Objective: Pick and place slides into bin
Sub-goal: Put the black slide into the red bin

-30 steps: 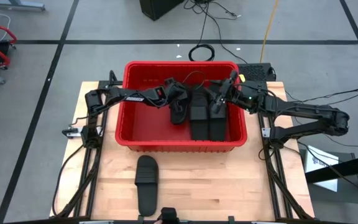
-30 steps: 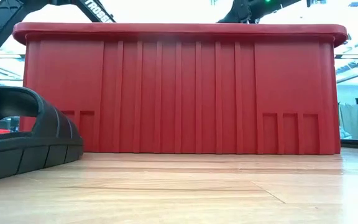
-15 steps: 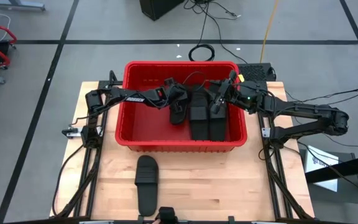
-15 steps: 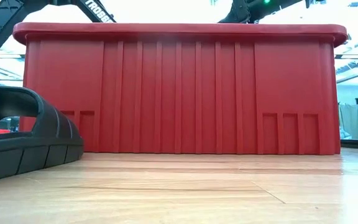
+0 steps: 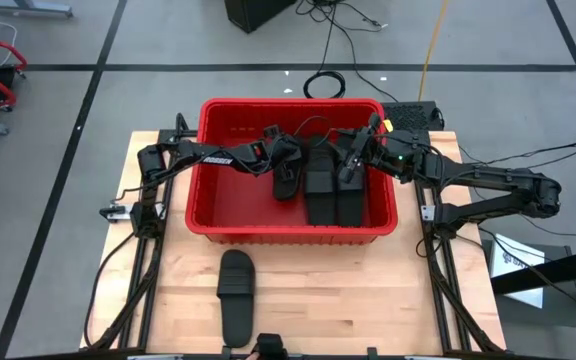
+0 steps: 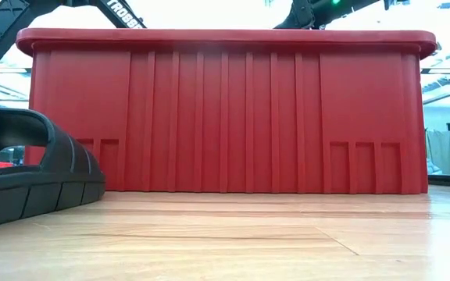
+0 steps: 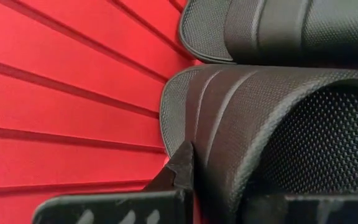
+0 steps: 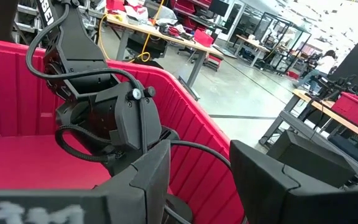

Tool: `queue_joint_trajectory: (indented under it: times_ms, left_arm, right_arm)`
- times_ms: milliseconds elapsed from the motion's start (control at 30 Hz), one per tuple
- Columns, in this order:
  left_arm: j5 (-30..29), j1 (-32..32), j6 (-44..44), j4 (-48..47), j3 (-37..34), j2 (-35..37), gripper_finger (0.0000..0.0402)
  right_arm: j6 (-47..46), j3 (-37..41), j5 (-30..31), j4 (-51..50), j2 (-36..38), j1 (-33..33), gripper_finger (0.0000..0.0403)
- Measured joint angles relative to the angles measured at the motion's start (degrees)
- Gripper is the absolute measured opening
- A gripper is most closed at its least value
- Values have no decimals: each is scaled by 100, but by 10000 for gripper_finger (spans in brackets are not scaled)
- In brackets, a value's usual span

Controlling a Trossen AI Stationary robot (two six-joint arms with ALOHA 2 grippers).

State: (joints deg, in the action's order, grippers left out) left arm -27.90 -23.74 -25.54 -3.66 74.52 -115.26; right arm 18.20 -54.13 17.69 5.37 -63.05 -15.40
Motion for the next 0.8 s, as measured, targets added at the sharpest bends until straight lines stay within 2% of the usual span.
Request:
queue_joint_trajectory:
  times_ms: [167,400,500,800]
  left_arm:
    - [228,13,-183,-31,0,0,21]
    - [89,23,-223,-34,-2,-7,29]
    - [62,19,-218,-59,-2,-7,56]
    - [162,131,-4,80,-6,-15,172]
  right_arm:
    - [-39,0,-1,-1,0,0,155]
    - [-57,0,-2,-2,0,0,155]
    - [-57,0,-2,-1,0,0,155]
    - [-57,0,-2,-2,0,0,155]
